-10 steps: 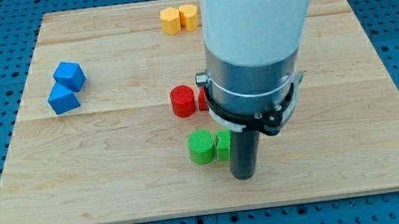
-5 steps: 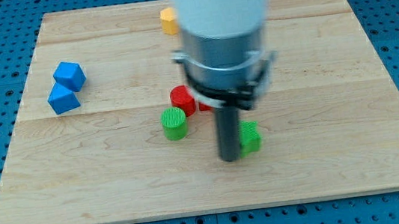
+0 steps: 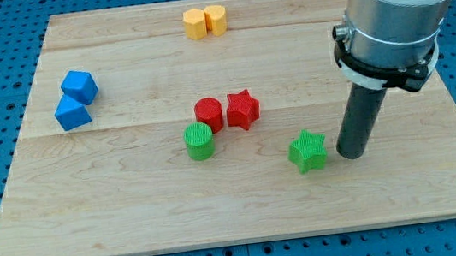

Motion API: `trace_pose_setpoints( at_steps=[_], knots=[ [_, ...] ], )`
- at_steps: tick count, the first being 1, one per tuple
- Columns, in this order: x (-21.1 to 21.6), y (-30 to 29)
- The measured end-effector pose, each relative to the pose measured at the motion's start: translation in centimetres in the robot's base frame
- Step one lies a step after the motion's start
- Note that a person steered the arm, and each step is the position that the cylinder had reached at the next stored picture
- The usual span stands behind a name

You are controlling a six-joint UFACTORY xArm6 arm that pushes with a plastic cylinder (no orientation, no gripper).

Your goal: Push the green blocks into the red blocks

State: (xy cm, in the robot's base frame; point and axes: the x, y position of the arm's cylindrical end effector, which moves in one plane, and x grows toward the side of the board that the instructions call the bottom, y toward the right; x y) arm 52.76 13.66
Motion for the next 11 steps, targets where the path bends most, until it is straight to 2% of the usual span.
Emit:
trace_pose_setpoints(
  at_steps=[1,3,4,5,6,7,8,9,11],
  knots=[
    [0.1,-1.0],
    [-1.5,-13.8],
    [1.0,-10.5],
    [1.7,-18.0],
    [-0.7,-23.1],
    [-1.6,-24.2],
    [-2.5,-28.8],
    [-6.4,-23.6],
    [-5.5,-17.7]
  ],
)
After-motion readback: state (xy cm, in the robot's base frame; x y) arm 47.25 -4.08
